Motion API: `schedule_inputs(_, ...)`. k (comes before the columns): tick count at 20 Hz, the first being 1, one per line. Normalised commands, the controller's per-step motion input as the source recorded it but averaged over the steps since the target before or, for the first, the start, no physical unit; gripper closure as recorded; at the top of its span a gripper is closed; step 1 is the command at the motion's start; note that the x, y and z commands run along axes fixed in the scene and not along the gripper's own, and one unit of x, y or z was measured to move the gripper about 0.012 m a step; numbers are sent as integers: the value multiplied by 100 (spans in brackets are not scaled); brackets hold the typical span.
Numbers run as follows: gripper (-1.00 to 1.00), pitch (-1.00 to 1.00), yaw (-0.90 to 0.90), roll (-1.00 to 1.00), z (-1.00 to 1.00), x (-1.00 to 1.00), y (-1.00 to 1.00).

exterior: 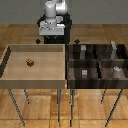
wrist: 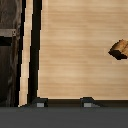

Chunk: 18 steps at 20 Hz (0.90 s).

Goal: Place the loaf of bread into the appropriate compartment.

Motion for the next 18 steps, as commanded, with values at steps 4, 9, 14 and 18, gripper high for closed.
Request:
schedule_inputs(4,-100,0,0,0,0,0,-25)
schedule_inputs(9,-100,0,0,0,0,0,-80)
schedule_inputs(14,-100,0,0,0,0,0,-100)
schedule_inputs(18,-100,0,0,0,0,0,-100)
